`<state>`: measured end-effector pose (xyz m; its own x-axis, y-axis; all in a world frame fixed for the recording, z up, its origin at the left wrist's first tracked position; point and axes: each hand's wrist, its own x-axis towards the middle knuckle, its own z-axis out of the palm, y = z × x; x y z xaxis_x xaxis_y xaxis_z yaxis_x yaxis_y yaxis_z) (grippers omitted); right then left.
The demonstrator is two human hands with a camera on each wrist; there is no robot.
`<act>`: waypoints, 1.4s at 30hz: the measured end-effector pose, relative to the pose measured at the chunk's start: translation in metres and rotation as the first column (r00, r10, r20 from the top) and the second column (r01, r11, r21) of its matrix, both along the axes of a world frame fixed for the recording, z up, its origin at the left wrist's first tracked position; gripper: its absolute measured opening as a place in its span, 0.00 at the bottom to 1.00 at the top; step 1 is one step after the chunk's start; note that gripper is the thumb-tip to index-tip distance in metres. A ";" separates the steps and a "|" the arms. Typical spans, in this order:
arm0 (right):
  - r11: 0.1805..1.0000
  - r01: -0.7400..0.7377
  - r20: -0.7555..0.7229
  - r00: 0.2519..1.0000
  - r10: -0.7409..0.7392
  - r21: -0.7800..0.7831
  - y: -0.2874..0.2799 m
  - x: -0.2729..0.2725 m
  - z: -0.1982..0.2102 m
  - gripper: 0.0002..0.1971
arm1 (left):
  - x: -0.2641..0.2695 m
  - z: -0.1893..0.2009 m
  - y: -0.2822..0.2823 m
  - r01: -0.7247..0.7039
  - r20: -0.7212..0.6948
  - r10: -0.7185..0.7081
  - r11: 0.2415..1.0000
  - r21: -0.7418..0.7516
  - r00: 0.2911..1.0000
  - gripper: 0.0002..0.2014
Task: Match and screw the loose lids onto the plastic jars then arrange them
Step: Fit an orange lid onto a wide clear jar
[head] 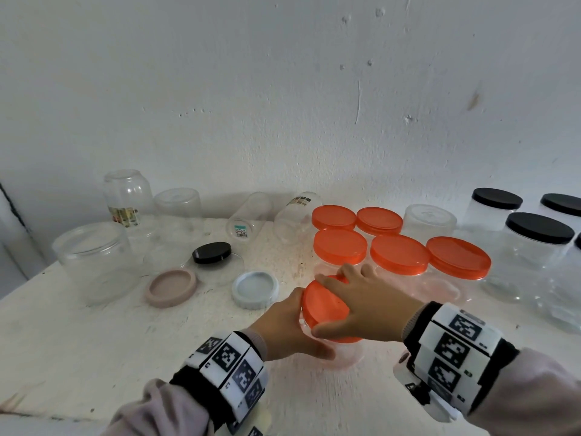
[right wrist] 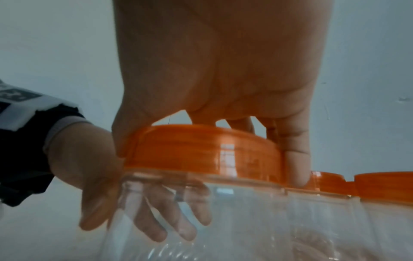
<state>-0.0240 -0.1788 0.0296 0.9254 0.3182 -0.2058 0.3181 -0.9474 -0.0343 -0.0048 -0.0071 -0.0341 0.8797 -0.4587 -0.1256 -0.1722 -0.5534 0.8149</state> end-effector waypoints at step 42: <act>0.957 0.050 -0.094 0.995 -0.024 0.287 0.023 0.018 0.000 0.53 | 0.096 0.008 0.059 0.007 0.112 -0.145 0.639 0.769 0.983 0.48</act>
<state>-0.0058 -0.1554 0.0297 0.9200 0.3419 -0.1916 0.2662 -0.9039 -0.3347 0.0914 0.0515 -0.0262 0.8847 -0.3260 -0.3332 -0.3225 -0.9442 0.0675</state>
